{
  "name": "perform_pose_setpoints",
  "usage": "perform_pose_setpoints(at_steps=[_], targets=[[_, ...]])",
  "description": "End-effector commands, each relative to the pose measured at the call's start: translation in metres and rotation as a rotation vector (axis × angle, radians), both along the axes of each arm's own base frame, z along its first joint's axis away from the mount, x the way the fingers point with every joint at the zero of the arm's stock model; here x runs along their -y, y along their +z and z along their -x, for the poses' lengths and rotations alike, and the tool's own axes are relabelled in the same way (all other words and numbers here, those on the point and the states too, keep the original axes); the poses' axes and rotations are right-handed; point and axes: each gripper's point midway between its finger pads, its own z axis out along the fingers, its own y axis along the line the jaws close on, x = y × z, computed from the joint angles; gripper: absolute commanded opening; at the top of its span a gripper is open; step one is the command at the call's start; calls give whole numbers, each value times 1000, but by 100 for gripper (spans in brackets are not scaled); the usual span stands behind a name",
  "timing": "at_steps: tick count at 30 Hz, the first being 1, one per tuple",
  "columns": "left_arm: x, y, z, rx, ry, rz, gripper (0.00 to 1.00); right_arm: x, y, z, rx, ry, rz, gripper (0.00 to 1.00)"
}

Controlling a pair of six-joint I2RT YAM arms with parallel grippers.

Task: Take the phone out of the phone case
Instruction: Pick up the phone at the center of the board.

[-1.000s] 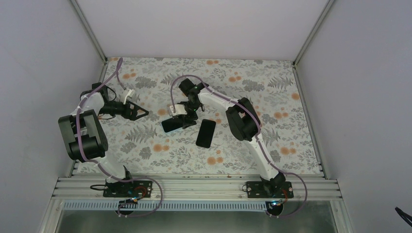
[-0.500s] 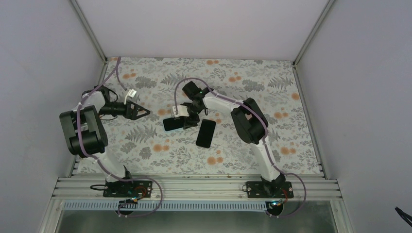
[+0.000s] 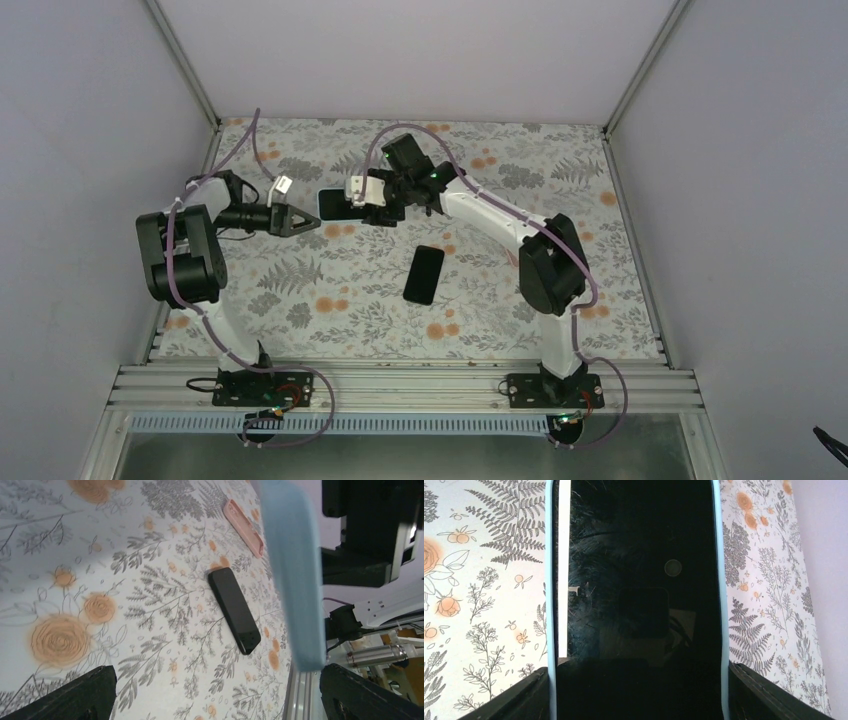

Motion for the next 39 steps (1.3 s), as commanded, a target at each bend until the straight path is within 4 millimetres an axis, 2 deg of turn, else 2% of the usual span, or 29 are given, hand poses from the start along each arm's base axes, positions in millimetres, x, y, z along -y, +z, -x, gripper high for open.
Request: perform_pose_setpoints(at_steps=[1,6,14,17,22,29,31,35,39], targets=[[6,25,-17,39,7,65,100,-19,26,-13,63,-42,-77,56],[7,43,-22,58,-14,106,100,-29,32,-20,89,-67,-105,56],[13,39,-22,20,-40,135,99,-45,44,-17,108,-58,-148,57],[16,41,-23,25,-44,155,94,-51,46,-13,111,-43,-145,57],[18,51,-23,53,-48,159,76,-58,45,-8,112,-24,-138,57],[19,56,-22,70,-47,171,73,-61,42,-6,103,-20,-138,57],[20,57,-21,72,-49,171,66,-62,41,-5,101,-20,-137,57],[20,57,-19,72,-49,173,42,-63,43,-4,102,-18,-142,57],[22,60,-19,84,-53,175,25,-64,42,2,97,-4,-136,57]])
